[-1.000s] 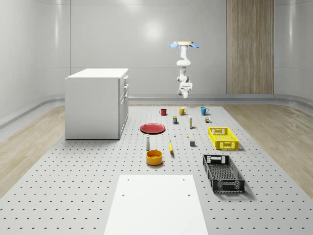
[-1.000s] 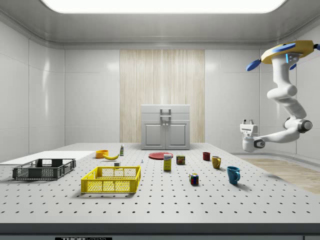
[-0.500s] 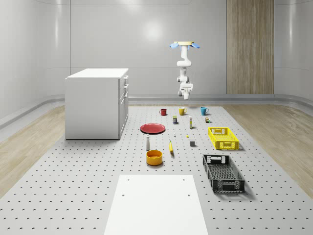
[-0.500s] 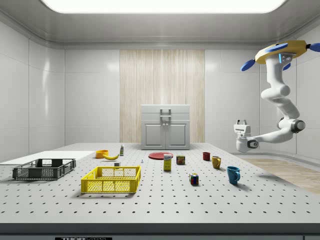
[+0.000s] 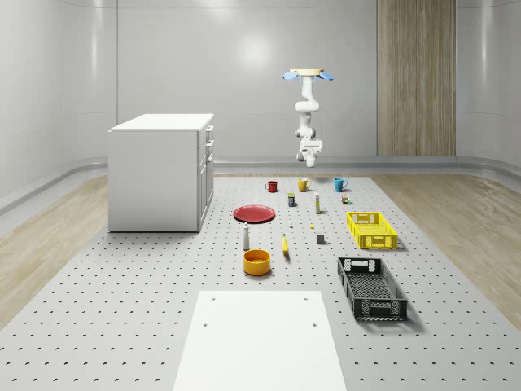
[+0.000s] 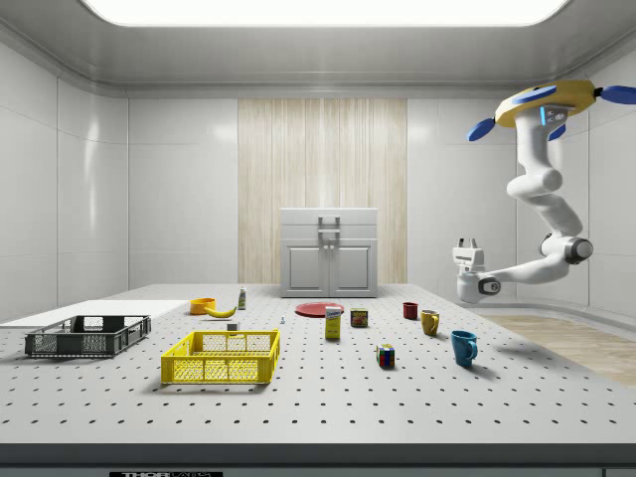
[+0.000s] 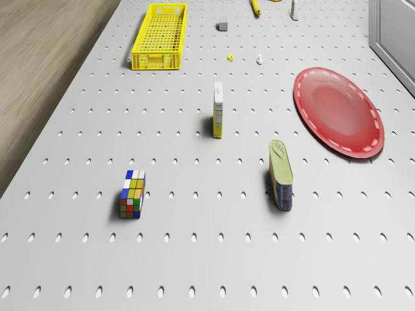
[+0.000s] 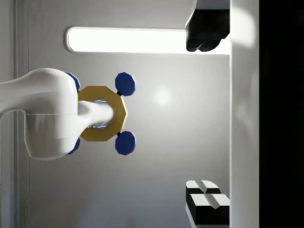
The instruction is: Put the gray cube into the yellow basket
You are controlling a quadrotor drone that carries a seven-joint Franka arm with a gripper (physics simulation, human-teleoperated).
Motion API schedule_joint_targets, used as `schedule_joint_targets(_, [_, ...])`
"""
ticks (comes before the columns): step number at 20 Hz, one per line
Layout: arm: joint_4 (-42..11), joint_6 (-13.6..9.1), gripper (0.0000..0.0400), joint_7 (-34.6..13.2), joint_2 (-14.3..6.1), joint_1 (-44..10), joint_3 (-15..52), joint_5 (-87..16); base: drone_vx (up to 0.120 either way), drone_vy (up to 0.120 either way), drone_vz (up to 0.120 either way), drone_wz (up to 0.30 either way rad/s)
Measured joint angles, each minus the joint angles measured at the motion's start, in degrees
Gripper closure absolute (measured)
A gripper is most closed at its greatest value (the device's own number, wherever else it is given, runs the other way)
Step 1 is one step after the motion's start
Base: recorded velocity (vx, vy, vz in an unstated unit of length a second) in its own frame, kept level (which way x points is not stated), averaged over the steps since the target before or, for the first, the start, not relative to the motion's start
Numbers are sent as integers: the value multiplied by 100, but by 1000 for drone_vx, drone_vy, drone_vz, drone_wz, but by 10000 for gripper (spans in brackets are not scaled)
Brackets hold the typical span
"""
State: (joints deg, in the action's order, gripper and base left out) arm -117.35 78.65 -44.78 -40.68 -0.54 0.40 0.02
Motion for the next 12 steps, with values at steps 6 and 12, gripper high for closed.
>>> schedule_joint_targets(6, [-18, 26, 0, -3, -18, -8, 23, -30, 120, 0, 0, 0])
schedule_joint_targets(12, [-36, 52, 0, -14, -36, -28, 84, -115, 120, 0, 0, 0])
